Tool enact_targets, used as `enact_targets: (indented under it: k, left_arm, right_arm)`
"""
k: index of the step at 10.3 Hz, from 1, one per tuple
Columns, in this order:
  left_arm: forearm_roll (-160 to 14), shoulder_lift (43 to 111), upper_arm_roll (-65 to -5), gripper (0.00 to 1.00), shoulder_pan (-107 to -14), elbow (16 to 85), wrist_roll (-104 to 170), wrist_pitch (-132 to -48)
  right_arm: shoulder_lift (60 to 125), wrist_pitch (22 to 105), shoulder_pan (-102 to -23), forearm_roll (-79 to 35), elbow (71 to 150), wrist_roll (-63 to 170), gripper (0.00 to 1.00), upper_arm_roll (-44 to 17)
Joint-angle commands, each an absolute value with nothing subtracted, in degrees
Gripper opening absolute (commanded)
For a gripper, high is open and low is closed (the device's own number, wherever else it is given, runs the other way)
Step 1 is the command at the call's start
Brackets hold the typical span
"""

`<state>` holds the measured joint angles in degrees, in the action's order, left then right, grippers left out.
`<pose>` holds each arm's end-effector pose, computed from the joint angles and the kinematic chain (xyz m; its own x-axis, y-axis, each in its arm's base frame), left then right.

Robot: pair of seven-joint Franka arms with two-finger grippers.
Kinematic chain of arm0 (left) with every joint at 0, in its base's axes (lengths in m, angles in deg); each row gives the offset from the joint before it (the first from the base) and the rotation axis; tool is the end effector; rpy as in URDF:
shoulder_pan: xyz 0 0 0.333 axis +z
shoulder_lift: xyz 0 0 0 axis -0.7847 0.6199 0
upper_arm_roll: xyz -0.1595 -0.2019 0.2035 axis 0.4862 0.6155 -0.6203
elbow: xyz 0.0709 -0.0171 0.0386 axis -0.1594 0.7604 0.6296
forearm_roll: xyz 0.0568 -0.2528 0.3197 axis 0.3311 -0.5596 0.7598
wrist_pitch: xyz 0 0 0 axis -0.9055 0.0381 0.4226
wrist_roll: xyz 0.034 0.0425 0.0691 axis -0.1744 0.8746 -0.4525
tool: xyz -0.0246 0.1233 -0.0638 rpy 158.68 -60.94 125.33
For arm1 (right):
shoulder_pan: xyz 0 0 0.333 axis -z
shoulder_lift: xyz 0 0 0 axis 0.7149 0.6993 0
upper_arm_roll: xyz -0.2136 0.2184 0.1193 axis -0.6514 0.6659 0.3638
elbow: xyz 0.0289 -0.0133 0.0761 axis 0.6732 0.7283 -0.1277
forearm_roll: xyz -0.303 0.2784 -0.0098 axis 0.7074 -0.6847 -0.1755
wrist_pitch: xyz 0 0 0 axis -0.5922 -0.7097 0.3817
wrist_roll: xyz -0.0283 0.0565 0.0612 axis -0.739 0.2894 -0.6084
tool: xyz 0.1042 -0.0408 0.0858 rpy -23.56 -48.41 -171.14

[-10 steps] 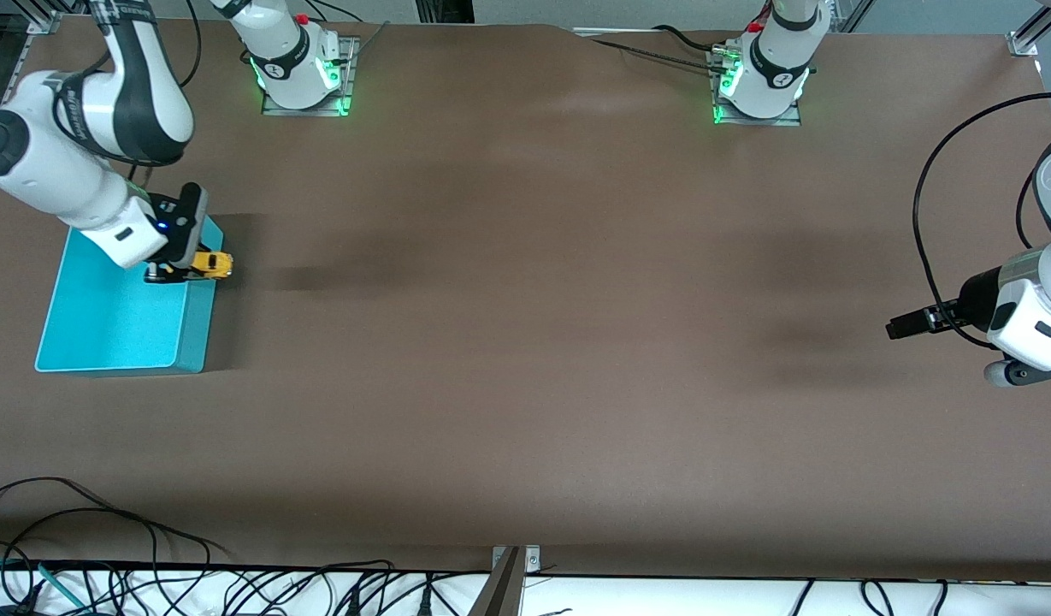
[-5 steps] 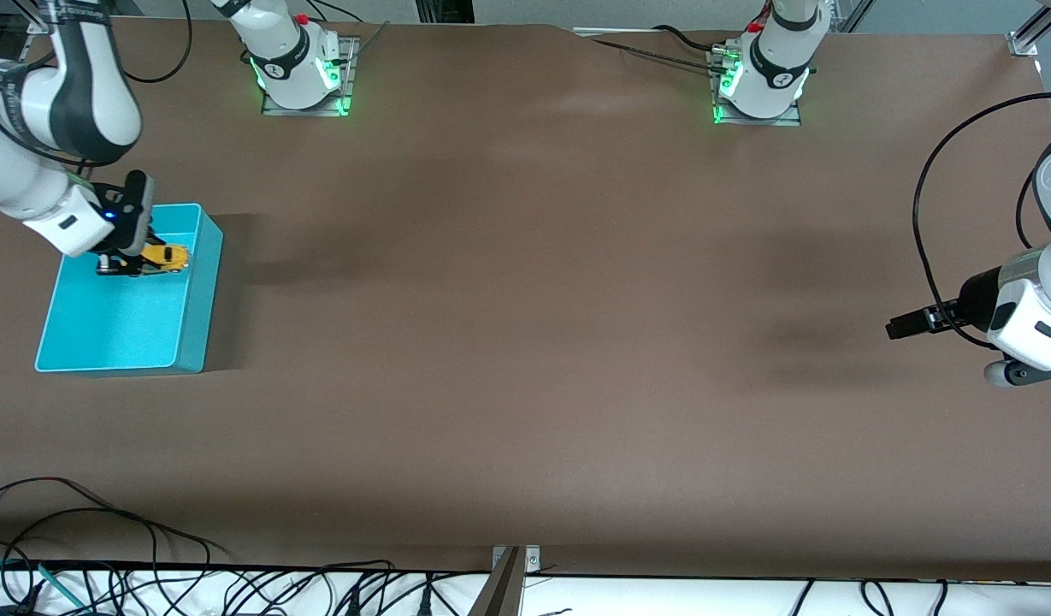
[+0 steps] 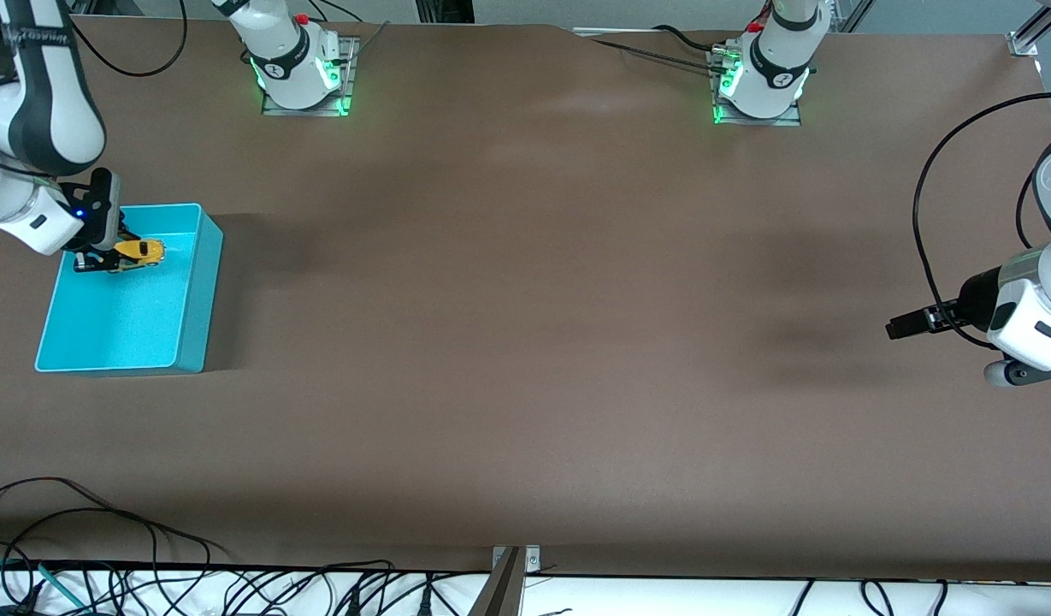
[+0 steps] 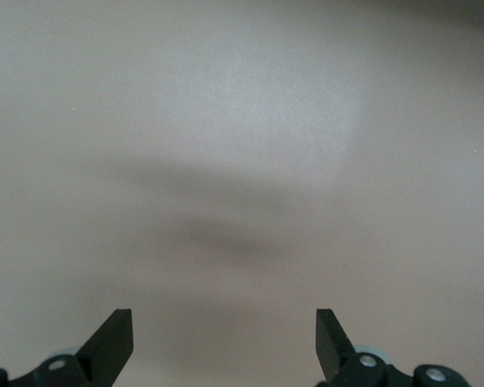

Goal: Wind up and store yellow beetle car
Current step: 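Lift the car with the right gripper and lower it into the teal box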

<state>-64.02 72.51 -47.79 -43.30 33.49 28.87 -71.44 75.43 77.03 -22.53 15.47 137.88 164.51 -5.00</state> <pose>0.6791 0.0414 0.4496 0.9668 0.2390 -0.0906 0.2416 -0.9702 0.0195 0.5142 -0.1893 0.2854 -0.1046 0.9939 0.0363 0.9923 0.1067 -0.0632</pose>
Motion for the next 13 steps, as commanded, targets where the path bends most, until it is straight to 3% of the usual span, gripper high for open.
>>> enact_targets:
  k: [1,8,13]
  left_arm:
    - [-62.97,71.96,-47.58,1.00,-43.17,33.52,29.87,-70.64]
    - [-63.06,71.96,-47.50,1.00,-43.17,33.52,29.95,-70.64]
    - [-63.23,72.05,-47.50,1.00,-43.43,33.52,29.87,-70.64]
  right_arm:
    - [81.83,78.75,-21.55,14.83,133.41,169.12,0.00,-6.03]
    - [90.81,86.13,-19.97,11.41,131.82,170.62,0.00,-6.04]
    - [90.99,86.14,-19.53,11.40,132.09,170.62,0.00,-5.95]
